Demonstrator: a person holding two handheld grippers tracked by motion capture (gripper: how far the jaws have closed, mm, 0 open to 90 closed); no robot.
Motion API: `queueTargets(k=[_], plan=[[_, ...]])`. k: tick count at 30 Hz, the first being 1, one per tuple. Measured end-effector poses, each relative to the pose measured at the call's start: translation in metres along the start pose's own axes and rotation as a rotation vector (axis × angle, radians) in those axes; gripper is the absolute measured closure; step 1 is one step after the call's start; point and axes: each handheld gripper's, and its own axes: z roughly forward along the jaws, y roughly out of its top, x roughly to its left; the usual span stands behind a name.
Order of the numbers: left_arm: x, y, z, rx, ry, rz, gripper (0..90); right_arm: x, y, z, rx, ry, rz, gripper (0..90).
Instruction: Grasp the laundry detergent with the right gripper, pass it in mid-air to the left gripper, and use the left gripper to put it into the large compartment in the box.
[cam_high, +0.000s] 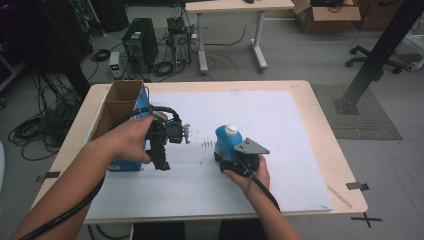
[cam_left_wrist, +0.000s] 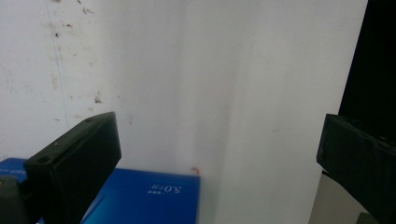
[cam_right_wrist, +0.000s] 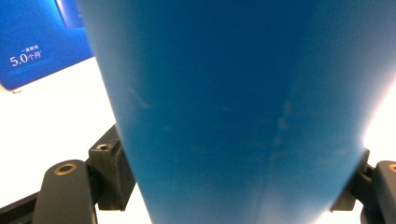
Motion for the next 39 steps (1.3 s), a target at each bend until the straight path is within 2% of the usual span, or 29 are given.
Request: queueTargets(k=[10,15,33,39], plan=[[-0.0007,-0.0002,-0.0003,0.002,0.002,-0.003,0.2,0.0009,-0.0017,0.0003,-0.005,-0.026,-0.016,32.2],[-0.0005,-0.0008,-0.0003,0.001,0.004,-0.003,0.2,0.0028,-0.0033,0.0011,-0.012,-0.012,-0.031,41.3],[-0.0016,0.0028,-0.0037,0.000,0.009,0.003,0.2,0.0041,-0.0049,0.0002,-0.032,-0.014,-0.033,45.0],[-0.0024,0.0030,-0.0065,-0.005,0.012,0.003,0.2,0.0037,0.0022,-0.0053,-0.058,0.014,-0.038,45.3]])
